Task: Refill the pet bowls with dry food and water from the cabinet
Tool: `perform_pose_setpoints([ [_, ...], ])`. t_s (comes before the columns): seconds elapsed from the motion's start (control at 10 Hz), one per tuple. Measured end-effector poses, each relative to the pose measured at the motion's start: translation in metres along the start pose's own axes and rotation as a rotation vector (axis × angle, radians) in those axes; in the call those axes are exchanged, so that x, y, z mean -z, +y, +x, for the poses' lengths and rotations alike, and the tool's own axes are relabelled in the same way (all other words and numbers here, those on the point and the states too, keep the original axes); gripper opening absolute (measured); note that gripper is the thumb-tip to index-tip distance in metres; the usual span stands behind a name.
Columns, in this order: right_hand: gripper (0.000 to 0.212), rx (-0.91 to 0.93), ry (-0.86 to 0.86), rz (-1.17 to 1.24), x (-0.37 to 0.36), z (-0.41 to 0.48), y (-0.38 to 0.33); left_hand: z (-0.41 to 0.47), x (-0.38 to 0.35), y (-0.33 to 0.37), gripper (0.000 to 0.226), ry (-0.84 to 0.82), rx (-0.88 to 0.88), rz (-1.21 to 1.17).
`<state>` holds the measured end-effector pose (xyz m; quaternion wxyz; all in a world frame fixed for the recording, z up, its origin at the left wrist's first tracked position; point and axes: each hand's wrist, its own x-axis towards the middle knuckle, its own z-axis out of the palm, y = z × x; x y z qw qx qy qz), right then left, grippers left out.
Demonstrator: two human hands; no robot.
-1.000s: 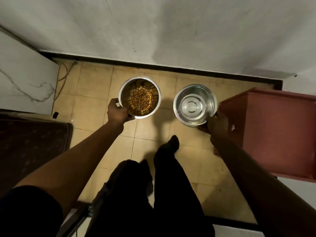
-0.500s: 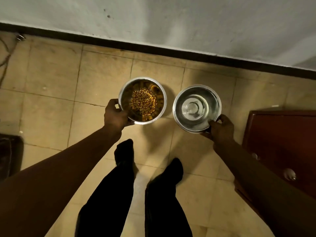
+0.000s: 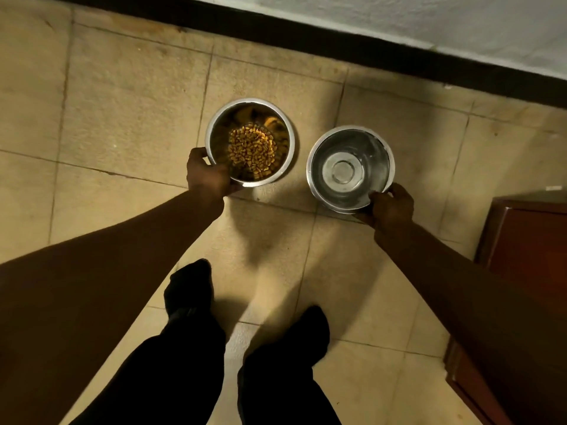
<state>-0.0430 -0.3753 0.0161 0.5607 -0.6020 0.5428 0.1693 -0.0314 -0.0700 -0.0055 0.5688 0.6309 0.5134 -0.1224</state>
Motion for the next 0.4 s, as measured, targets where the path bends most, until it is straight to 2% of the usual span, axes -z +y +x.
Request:
perform_pose_setpoints([
  [0.2, 0.042, -0.021, 0.000, 0.044, -0.006, 0.021, 0.012, 0.024, -0.010, -0.016, 0.058, -0.052, -0.030, -0.033],
  [0.4, 0.051, -0.110, -0.007, 0.100, -0.005, 0.027, 0.027, 0.026, -0.004, -0.029, 0.068, 0.001, 0.020, -0.018],
])
